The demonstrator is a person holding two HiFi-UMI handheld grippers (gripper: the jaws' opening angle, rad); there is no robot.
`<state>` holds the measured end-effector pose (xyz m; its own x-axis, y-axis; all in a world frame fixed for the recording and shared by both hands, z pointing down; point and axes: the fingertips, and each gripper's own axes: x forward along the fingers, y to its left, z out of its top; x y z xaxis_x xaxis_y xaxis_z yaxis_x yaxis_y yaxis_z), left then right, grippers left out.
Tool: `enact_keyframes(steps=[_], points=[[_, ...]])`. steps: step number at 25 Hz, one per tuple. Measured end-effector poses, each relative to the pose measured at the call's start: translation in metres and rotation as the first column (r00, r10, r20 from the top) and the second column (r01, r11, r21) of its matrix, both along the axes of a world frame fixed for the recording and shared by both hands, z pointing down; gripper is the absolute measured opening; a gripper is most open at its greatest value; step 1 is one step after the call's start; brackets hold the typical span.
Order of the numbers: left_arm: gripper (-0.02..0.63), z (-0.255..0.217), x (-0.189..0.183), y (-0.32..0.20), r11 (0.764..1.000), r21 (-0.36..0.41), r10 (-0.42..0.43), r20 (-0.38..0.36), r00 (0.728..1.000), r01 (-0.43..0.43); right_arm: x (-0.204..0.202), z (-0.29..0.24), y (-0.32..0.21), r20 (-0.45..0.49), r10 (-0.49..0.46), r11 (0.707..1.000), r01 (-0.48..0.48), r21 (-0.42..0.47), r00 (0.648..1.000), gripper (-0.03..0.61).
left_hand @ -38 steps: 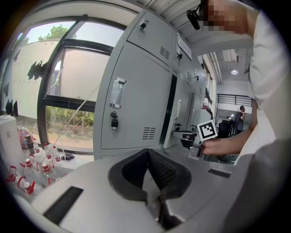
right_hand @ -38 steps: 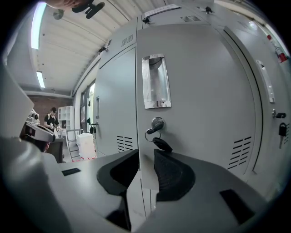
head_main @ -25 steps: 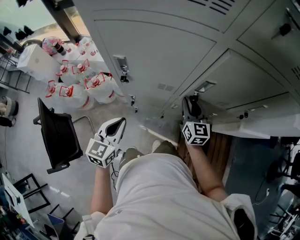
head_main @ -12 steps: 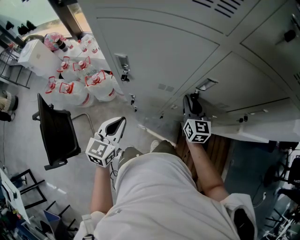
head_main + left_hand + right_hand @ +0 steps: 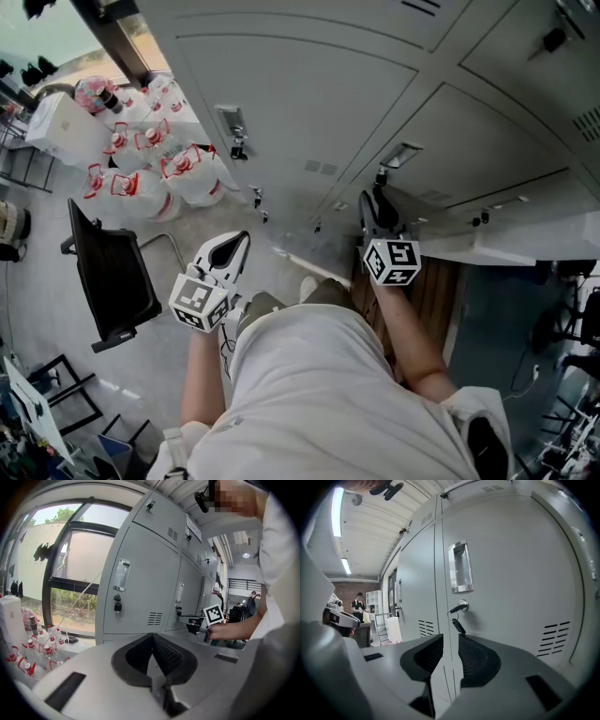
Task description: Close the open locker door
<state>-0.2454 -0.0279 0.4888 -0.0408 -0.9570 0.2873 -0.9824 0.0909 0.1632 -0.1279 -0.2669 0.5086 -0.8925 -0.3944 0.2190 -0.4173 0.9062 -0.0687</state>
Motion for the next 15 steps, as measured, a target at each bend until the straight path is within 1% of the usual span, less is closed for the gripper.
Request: enact_keyframes(steps=[8, 15], points=[[0.003, -0.003, 0.021, -0.023, 0.992, 0.026, 0.121, -0.004, 0.993, -0.121, 0.037, -0.008, 0.024, 0.011, 0.019, 1.0, -0.019, -0.014, 1.0, 0.085], [0.003, -0.012, 0.049, -0.049, 0.967, 0.052, 0.249, 0.009, 0.968, -0.25, 0.074, -0.022, 0.048, 0.004, 0.054, 0.998, -0.054, 0.015, 0.999, 0.061]])
